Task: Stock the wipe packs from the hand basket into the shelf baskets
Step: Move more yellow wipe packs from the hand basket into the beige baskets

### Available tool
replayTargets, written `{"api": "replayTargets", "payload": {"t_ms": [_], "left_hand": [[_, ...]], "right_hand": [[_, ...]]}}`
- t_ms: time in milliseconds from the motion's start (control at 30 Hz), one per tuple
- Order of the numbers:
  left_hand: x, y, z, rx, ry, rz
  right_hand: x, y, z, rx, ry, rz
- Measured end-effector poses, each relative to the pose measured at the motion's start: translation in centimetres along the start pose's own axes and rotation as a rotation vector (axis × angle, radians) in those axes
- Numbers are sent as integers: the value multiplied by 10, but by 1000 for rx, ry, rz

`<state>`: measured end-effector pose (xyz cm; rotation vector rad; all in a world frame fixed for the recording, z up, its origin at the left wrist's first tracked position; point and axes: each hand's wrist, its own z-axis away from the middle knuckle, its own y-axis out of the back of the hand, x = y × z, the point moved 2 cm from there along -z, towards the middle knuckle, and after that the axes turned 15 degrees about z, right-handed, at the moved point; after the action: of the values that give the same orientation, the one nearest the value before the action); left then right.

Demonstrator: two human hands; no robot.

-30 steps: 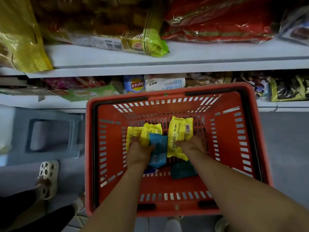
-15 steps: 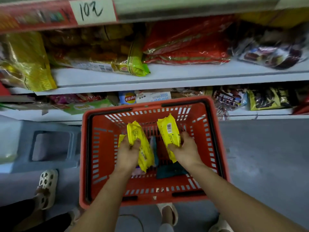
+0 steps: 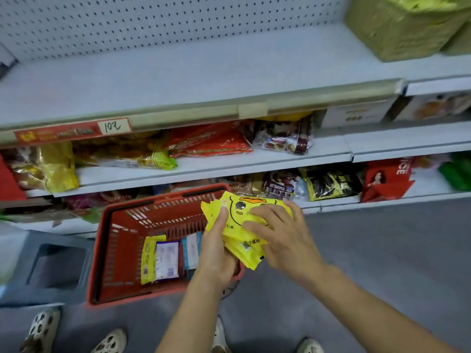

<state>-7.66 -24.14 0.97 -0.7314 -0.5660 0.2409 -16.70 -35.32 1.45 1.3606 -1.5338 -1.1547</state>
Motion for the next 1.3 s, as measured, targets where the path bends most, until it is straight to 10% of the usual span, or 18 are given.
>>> {"api": "replayTargets", "payload": {"t_ms": [267,533,767,1000,1300], "left_hand": [[-77,-105,42,1,-233,-275],[-129,-203,53,-128,-121,-474],[-160,-271,21,-292,63,-371],[-160,-349,-53,-279,-319,-526],[-138,-473,-132,-466,-520,-832]], "right_hand": [[115,103,60,-95,-584,-574],[196,181,73,-396,-691,-844],[263,177,64,183,-1139,-1383],[344,180,30,108,-901,-1385],[508,201,-47,116,-1028,-1293]]}}
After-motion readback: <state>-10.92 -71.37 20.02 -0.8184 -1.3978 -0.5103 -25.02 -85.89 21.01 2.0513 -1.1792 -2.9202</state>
